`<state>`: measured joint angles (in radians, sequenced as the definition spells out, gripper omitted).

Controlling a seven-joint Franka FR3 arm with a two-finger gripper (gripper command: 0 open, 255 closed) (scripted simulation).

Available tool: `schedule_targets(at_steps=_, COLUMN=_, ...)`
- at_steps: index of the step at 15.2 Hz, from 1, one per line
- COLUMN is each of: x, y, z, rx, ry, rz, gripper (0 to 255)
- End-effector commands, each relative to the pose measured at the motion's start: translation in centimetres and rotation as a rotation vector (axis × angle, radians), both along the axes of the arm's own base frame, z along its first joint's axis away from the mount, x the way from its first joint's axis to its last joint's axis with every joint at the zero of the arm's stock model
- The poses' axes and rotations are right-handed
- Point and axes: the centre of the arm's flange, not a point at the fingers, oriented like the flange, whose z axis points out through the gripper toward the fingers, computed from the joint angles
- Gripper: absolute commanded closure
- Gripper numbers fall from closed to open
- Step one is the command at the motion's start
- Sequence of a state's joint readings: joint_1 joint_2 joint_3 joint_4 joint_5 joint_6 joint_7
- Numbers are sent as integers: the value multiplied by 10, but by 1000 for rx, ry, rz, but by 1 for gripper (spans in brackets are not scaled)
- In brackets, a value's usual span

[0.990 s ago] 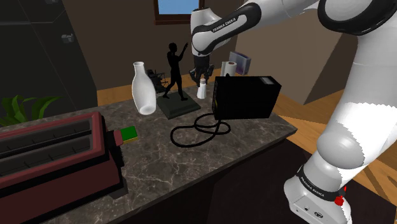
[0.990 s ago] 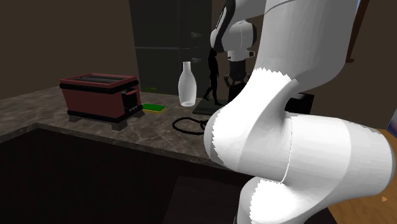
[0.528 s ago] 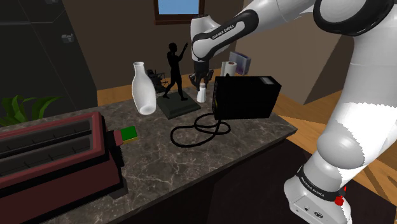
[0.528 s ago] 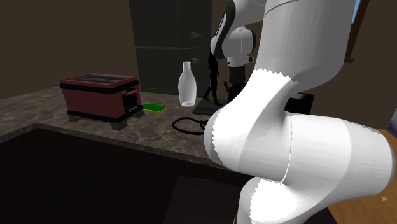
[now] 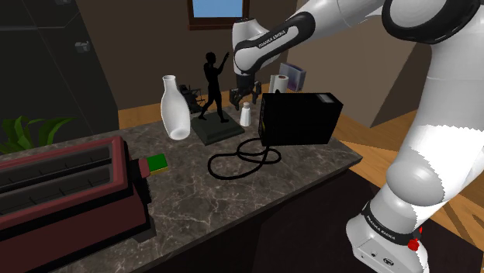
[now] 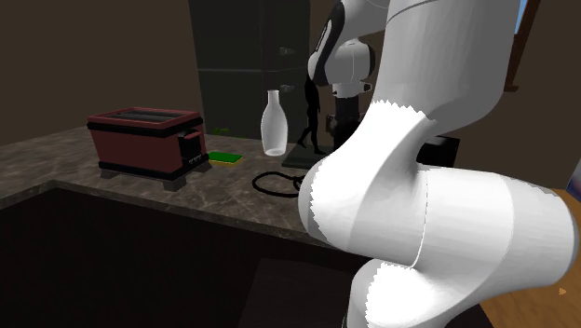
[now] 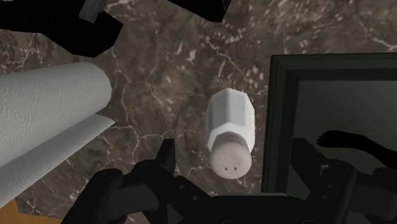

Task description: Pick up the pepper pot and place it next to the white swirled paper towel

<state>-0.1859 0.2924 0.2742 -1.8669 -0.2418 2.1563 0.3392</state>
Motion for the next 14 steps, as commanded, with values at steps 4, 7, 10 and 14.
schedule_targets(at_steps=4, x=-1, y=3, z=26, rx=0, ry=0, rz=0, gripper=0)
schedule_targets(at_steps=7, x=-2, y=6, z=50, rx=0, ry=0, rz=0, gripper=0)
schedule_targets(at_steps=10, x=-2, y=6, z=50, rx=0, ry=0, rz=0, gripper=0)
schedule_targets(at_steps=14, x=-2, y=6, z=50, rx=0, ry=0, rz=0, gripper=0)
